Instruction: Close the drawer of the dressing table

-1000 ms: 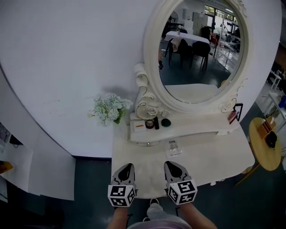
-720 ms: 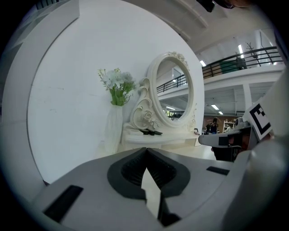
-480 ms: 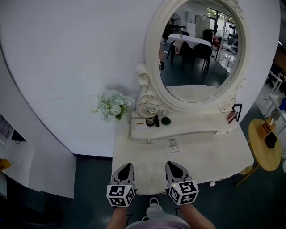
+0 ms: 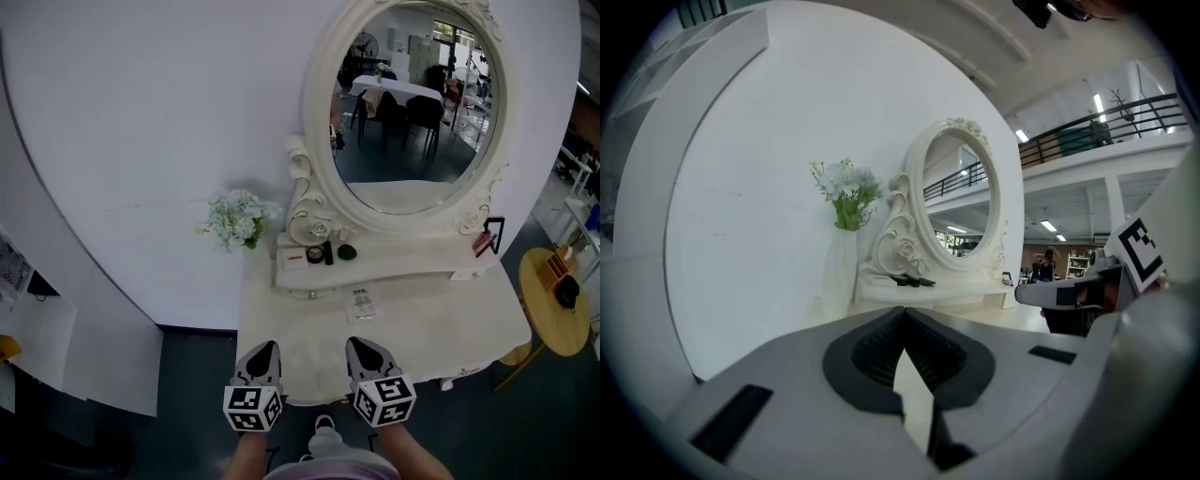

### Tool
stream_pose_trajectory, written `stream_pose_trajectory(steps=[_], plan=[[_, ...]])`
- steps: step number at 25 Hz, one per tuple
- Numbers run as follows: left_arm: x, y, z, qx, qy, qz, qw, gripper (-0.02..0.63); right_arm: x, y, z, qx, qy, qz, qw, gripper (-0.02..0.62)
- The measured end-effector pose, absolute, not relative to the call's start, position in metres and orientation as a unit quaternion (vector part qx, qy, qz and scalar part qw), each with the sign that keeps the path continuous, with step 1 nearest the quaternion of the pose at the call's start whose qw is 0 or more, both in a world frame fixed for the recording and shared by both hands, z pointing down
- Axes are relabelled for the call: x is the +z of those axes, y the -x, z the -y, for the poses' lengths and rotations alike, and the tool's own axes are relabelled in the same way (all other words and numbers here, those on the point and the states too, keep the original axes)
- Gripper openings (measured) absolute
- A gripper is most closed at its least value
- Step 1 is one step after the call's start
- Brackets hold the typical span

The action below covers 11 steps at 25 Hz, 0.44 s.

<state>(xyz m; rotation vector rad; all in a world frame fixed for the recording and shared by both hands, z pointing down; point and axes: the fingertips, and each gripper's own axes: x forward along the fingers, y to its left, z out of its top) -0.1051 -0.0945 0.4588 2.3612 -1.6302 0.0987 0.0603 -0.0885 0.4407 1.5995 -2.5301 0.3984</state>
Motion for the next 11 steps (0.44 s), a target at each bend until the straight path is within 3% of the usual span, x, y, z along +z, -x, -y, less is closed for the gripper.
stream_pose_trajectory(steps=[11], plan=[[0.463,0.113,0.075,0.035,-0.816,0.56,0.14,0.002,0.437,-0.053,0.072,0.126,-0.531,0.836,0.061,0.003]])
